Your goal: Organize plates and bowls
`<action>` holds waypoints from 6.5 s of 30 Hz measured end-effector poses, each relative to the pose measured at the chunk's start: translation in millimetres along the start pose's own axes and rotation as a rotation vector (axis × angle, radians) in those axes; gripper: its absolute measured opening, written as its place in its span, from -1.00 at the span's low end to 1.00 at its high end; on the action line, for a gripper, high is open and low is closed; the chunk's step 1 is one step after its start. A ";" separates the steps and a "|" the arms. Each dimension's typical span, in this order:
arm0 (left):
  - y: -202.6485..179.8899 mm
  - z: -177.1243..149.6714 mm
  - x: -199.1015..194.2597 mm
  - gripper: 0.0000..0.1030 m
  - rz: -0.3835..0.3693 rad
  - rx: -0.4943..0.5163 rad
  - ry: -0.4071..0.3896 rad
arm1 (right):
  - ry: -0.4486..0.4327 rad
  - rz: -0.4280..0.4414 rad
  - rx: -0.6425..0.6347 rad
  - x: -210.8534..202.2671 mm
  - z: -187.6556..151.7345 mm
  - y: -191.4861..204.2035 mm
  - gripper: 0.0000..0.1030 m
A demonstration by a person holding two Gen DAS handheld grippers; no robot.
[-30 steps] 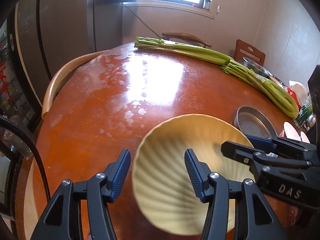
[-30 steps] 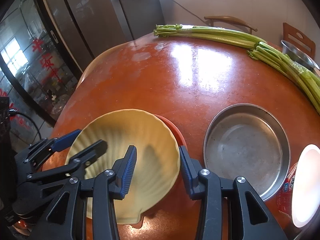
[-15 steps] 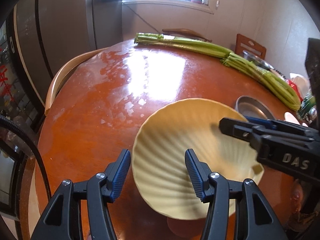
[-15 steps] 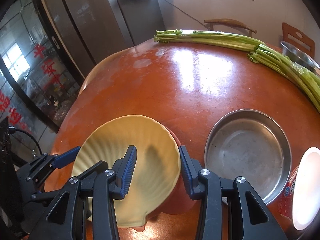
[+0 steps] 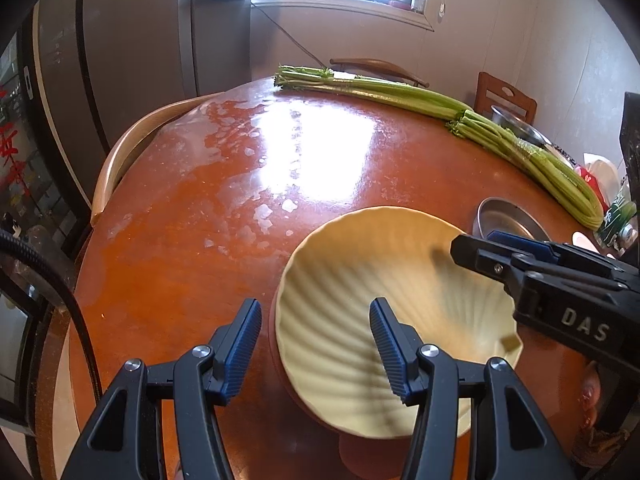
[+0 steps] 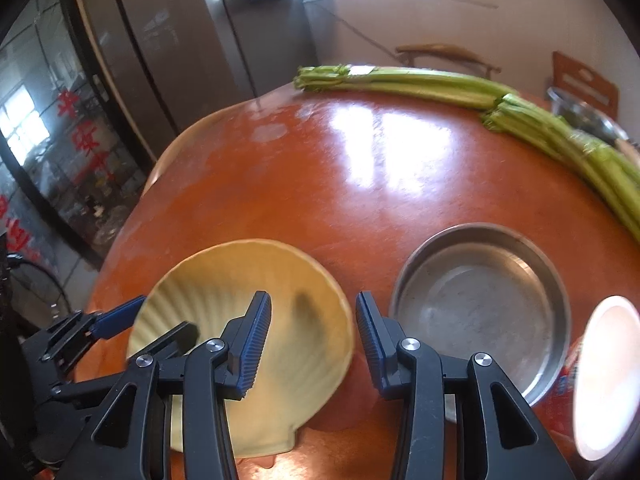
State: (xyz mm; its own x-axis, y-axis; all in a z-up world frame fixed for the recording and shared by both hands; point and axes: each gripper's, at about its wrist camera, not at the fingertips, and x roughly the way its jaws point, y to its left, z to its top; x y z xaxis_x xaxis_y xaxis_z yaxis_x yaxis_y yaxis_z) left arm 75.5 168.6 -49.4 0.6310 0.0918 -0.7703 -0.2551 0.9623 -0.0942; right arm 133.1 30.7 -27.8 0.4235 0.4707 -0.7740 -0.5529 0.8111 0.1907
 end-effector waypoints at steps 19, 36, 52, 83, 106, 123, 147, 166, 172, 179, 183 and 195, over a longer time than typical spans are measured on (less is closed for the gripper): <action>-25.2 6.5 -50.5 0.09 -0.045 0.052 -0.089 | -0.162 -0.018 0.026 -78.0 -11.1 -2.7 -0.09; -81.1 11.1 -85.1 0.09 -0.119 0.153 -0.110 | -0.157 -0.066 0.137 -121.1 -49.9 -45.5 -0.08; -115.0 36.3 -60.9 0.09 -0.128 0.217 -0.051 | -0.051 0.015 0.238 -100.4 -71.3 -65.3 -0.07; -163.0 82.4 29.1 0.09 -0.154 0.281 0.118 | -0.003 -0.077 0.496 -65.5 -67.7 -130.7 -0.07; -158.8 79.0 90.0 -0.34 -0.200 0.232 0.285 | 0.003 -0.132 0.456 -42.5 -59.8 -121.0 -0.07; -152.6 80.2 76.6 -0.46 -0.216 0.235 0.253 | -0.047 -0.124 0.435 -50.8 -58.1 -122.3 -0.08; -129.9 81.8 29.7 -0.46 -0.207 0.190 0.150 | -0.092 -0.061 0.379 -67.8 -51.9 -96.4 -0.07; -104.0 79.9 -24.9 -0.46 -0.191 0.139 0.043 | -0.211 -0.014 0.270 -108.4 -39.6 -62.7 -0.07; -89.8 77.9 -42.6 -0.46 -0.163 0.107 -0.004 | -0.223 0.011 0.221 -111.2 -31.2 -47.4 -0.07; -64.4 73.6 -61.6 -0.46 -0.128 0.047 -0.054 | -0.232 0.040 0.138 -110.5 -20.7 -25.4 -0.07; -51.8 69.9 -70.0 -0.46 -0.088 0.027 -0.089 | -0.228 0.057 0.088 -105.2 -14.9 -11.6 -0.07; -9.6 59.1 -75.8 -0.45 -0.032 -0.083 -0.136 | -0.233 0.082 -0.052 -81.9 -10.6 20.0 -0.07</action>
State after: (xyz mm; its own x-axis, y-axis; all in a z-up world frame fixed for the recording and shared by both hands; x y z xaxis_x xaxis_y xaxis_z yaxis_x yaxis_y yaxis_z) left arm 73.4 167.6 47.2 0.7318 0.1012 -0.6740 -0.2896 0.9414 -0.1731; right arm 79.7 4.7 33.0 0.5266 0.6062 -0.5959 -0.6257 0.7510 0.2110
